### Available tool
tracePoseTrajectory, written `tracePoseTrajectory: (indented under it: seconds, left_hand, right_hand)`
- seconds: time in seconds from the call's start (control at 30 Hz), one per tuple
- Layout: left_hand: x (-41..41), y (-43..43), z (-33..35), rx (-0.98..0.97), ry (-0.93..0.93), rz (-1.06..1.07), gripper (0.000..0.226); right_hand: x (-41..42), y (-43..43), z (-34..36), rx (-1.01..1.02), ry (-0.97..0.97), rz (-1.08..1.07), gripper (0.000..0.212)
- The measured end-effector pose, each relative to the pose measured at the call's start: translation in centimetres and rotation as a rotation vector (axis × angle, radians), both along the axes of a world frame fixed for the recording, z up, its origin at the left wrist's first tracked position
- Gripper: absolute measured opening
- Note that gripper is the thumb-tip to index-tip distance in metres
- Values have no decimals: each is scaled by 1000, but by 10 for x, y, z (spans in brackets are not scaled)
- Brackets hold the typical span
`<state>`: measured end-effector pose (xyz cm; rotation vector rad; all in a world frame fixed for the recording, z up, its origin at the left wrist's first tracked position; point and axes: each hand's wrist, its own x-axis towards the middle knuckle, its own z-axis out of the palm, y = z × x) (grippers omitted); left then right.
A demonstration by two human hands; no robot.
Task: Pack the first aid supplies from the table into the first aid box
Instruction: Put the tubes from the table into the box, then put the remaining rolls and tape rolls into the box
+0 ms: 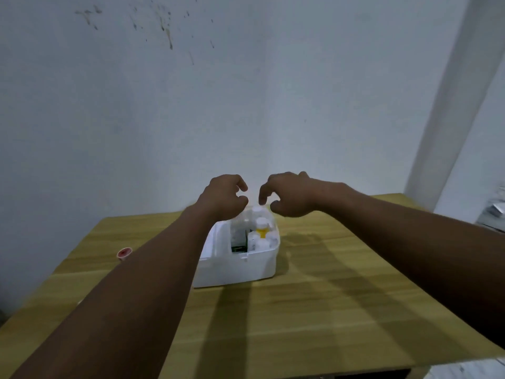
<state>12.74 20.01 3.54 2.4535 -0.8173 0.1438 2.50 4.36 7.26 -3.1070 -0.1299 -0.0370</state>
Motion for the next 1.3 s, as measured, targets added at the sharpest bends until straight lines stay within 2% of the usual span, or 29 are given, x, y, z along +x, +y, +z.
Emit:
tracePoseTrajectory:
  seconds: [0.17, 0.3, 0.43, 0.6, 0.73, 0.83, 0.9, 1.07, 1.13, 1.23, 1.3]
  left_hand:
    - [-20, -76, 14, -43, -10, -159, 27]
    - [-47, -145, 9, -10, 30, -290, 26]
    - [-69, -196, -14, 65, 93, -375, 30]
    - [-79, -233, -44, 202, 197, -425, 29]
    - [-78, -240, -56, 303, 244, -436, 27]
    - [-72, -230, -47, 286, 251, -413, 30]
    - [-66, -215, -32, 247, 232, -382, 32]
    - [-42, -145, 11, 88, 113, -239, 30]
    - [-29, -106, 25, 34, 30, -145, 28]
    - [-10, -42, 37, -26, -43, 23, 30]
    - [1, -1, 37, -46, -54, 117, 31]
  right_hand:
    - [-37, -93, 14, 210, -63, -245, 31]
    - [-68, -172, -14, 215, -68, -490, 26]
    - [-90, -225, -60, 198, 32, -687, 27]
    - [-95, -247, -108, 187, 113, -762, 31]
    - [-91, -248, -125, 170, 86, -780, 27]
    - [-84, -242, -121, 257, 93, -771, 33]
    - [-74, -230, -103, 417, 57, -736, 36]
    - [-38, -161, -25, 689, -269, -510, 23]
    - [-21, -119, 3, 809, -340, -376, 24]
    - [2, -50, 26, 843, -382, -162, 29]
    - [15, -9, 26, 772, -378, -68, 30]
